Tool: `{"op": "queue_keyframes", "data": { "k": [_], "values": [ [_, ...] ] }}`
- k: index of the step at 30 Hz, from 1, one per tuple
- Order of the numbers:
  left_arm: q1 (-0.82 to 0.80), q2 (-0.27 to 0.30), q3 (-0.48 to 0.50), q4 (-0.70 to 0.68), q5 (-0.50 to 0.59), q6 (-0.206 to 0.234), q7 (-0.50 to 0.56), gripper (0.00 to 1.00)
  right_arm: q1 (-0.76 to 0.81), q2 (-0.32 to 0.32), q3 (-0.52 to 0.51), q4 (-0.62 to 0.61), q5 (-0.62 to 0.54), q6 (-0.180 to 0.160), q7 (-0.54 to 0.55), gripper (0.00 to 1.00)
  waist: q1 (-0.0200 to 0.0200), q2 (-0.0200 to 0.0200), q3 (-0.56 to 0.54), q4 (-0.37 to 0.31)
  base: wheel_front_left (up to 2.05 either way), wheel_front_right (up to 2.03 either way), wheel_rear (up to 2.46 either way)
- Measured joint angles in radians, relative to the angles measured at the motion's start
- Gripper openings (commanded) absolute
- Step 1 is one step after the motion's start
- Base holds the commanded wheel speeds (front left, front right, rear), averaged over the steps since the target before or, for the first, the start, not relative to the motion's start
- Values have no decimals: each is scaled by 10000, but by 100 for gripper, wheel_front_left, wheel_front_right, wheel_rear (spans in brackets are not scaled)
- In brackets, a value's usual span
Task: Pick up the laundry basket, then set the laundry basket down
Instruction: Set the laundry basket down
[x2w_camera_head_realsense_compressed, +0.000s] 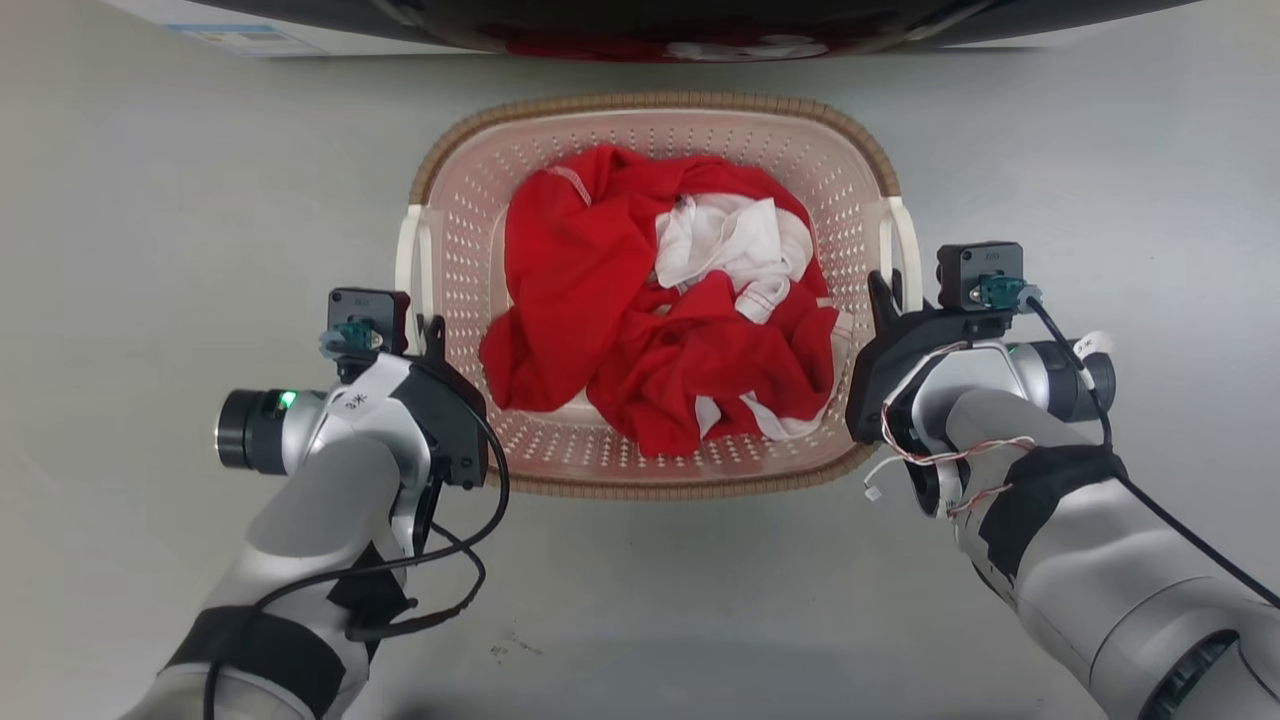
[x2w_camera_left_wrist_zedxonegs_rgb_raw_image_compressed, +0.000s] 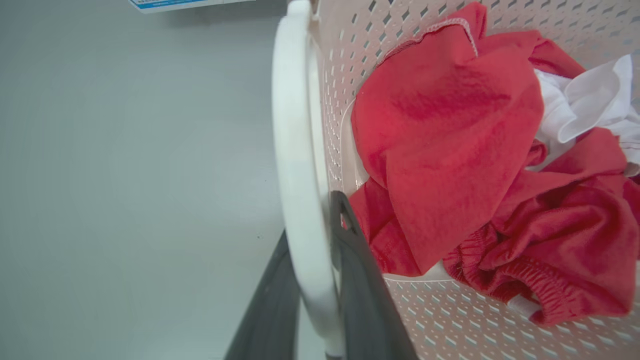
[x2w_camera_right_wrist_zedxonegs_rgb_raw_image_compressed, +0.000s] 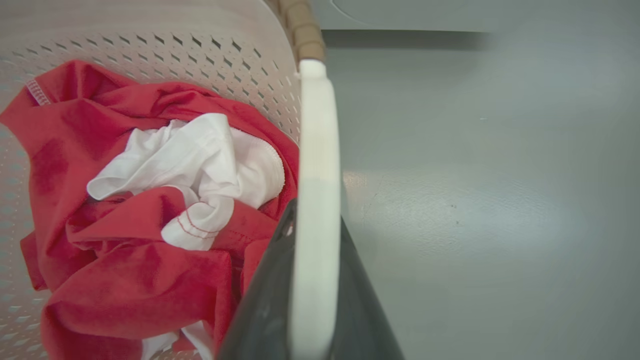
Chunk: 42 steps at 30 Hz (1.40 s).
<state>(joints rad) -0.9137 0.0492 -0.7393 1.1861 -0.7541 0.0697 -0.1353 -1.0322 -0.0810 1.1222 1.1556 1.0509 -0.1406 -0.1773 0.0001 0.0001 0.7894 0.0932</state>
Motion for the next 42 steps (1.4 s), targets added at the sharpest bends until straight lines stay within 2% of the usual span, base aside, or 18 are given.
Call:
{"op": "queue_keyframes", "data": {
  "k": [20,21,22,23,24,25,42],
  "values": [
    [-663,6,69,353,71,-169,-420,0,-443,13,98,92,-56,0,-274,0,-1,-1,526,130,0,0,0],
    [-663,-2,81,376,71,-169,-441,0,-444,13,98,100,-90,0,-284,23,-1,0,525,139,0,0,0],
    [-663,-8,88,397,71,-169,-474,8,-443,13,119,115,-128,0,-301,42,-1,0,512,146,0,0,0],
    [-669,-8,96,401,71,-169,-529,28,-432,13,155,146,-176,2,-311,71,0,0,490,152,0,0,0],
    [-687,-19,104,407,73,-165,-527,63,-429,13,182,157,-215,13,-320,100,-1,0,463,159,0,0,0],
    [-690,-25,117,424,71,-157,-527,100,-430,25,194,157,-222,50,-349,100,-1,-1,431,167,0,0,0],
    [-559,-107,186,704,50,-153,-777,100,-418,161,219,447,-240,59,-533,100,-2,-1,-571,200,0,0,0]
  ]
}}
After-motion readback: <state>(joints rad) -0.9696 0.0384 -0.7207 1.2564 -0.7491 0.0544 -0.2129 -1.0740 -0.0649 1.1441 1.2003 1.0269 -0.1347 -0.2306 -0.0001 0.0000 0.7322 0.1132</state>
